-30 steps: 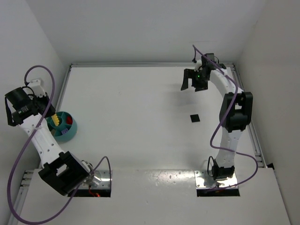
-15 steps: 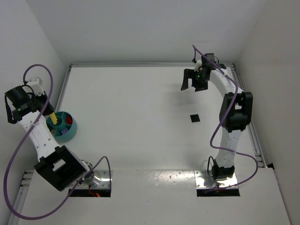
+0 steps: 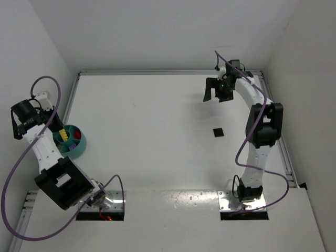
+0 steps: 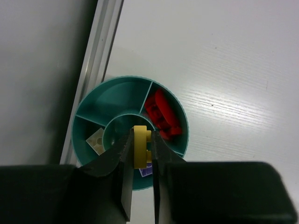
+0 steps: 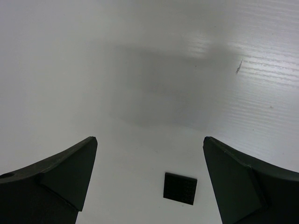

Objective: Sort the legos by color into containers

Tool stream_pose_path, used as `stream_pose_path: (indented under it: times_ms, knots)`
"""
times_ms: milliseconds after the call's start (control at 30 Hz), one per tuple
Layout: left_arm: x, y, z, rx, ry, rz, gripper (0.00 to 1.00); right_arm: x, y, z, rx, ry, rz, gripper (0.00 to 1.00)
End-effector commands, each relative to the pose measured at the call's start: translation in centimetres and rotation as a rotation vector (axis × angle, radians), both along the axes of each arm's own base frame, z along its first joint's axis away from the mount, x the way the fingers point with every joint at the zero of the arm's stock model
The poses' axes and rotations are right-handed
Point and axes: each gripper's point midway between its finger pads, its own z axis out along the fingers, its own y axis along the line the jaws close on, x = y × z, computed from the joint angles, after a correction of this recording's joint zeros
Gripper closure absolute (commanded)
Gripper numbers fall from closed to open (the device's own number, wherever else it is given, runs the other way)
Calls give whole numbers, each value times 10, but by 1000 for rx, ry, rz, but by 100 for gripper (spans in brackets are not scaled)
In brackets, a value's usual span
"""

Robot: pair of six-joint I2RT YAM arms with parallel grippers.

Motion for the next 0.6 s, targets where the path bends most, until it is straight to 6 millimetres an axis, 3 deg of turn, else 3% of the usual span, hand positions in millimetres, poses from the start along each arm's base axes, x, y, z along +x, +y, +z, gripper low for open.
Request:
stream_pose_path:
  times_ms: [0, 100, 200, 267, 333, 400, 433, 500, 533, 567]
  knots:
    - [7, 4, 3, 6, -46, -6, 75, 3, -4, 21, -45, -74, 41, 4]
    - [10, 4, 5, 13, -56, -20, 52, 1, -18, 18, -106, -73, 59, 4]
    - [12, 1, 10, 20, -80, -45, 41, -1, -41, 16, -199, -79, 76, 4]
    - [18, -3, 20, 22, -111, -85, 40, -12, -46, 15, -238, -72, 134, 6]
    - [26, -6, 40, 44, -165, -142, 39, -22, -64, 15, -284, -55, 115, 13]
    - [35, -14, 47, 35, -168, -209, 39, -30, -79, 17, -325, -51, 103, 17]
    - [50, -24, 65, 86, -183, -290, 39, -36, -95, 13, -361, -24, 100, 17]
    - [61, -50, 66, 55, -149, -411, 39, -49, -109, 8, -374, 15, 113, 21]
    - [81, -72, 73, 59, -147, -504, 39, -59, -126, 11, -397, 33, 101, 22]
    - [85, -88, 72, 50, -131, -569, 39, -67, -135, 9, -420, 45, 148, 23]
